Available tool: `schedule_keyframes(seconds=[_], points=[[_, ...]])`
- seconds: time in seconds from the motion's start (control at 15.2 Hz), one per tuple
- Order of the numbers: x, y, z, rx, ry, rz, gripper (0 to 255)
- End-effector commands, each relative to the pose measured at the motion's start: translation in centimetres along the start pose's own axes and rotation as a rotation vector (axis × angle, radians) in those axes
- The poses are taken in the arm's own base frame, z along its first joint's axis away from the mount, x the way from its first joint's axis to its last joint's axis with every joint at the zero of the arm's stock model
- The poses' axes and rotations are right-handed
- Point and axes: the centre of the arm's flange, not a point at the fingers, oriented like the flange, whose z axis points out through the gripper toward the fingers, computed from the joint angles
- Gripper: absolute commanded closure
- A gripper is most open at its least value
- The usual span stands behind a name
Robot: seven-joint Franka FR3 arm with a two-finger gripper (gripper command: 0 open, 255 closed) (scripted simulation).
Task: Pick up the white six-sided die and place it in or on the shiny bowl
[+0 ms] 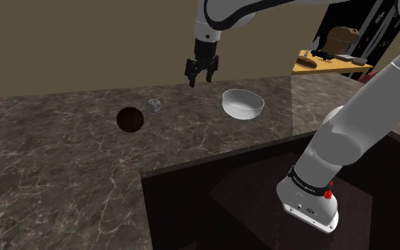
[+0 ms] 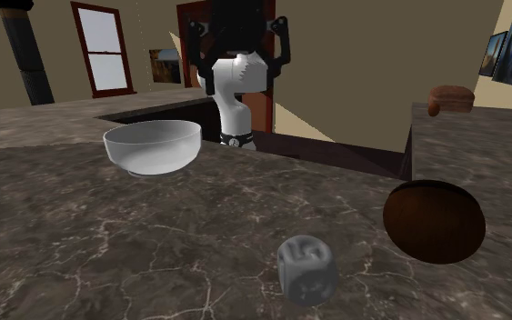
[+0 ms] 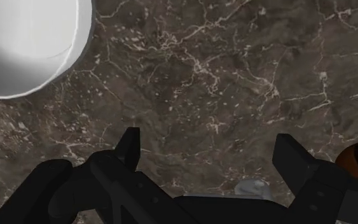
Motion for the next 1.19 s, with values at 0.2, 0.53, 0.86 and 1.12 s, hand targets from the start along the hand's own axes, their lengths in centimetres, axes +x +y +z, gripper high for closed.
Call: schedule_keyframes(seconds=[0.2,0.53,0.86,1.12], points=[[5.1,-3.0,3.1,-0.005,-0.006,-0.006,0],[10.1,-6.1,6.3,-0.011,-0.012,-0.013,0],[15.1,-9.2,9.6,-0.018,-0.018,-0.019,0],[17.4,-10.5,11.6,-0.02,-0.021,-0.022,0]])
